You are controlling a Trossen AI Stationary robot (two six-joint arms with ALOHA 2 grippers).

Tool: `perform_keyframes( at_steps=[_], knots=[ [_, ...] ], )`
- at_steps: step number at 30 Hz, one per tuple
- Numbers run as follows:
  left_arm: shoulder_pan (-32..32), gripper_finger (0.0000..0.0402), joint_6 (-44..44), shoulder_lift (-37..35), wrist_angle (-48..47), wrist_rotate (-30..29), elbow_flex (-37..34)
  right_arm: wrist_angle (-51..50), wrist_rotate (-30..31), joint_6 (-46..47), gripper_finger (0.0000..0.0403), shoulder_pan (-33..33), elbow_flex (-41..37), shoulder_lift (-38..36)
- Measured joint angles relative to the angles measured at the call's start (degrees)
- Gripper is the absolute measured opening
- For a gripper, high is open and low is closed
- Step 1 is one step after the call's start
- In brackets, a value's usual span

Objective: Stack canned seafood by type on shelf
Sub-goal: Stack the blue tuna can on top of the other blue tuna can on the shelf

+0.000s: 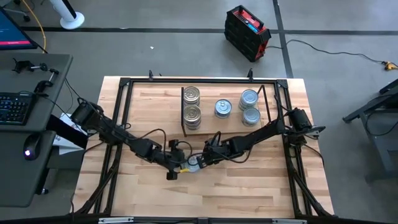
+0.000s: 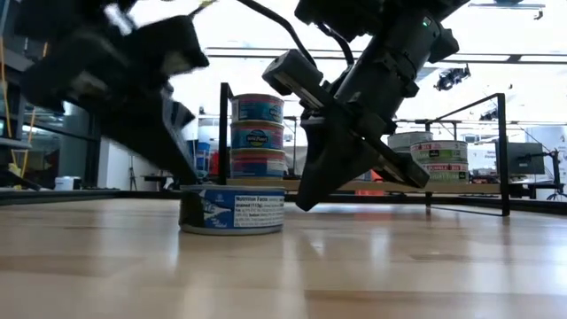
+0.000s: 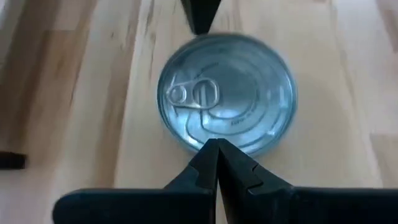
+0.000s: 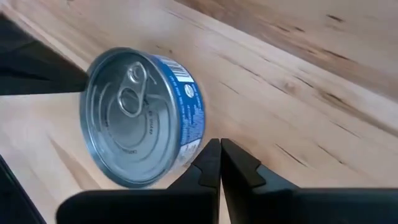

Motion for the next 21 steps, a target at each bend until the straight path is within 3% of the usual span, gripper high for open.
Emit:
perform_keyframes(
  at_steps=[5,21],
  knots=[
    [-0.8,0.0000,-5.8,0.0,8.0,0.3,-4.0,0.0,0.0,-0.4,0.0000,0.0,0.0,0.0],
    [-4.1,0.0000,-3.5,0.8,10.2,-3.7,-4.1,0.6,-0.4,3.1,0.0000,0.8,0.0,0.0]
  ],
)
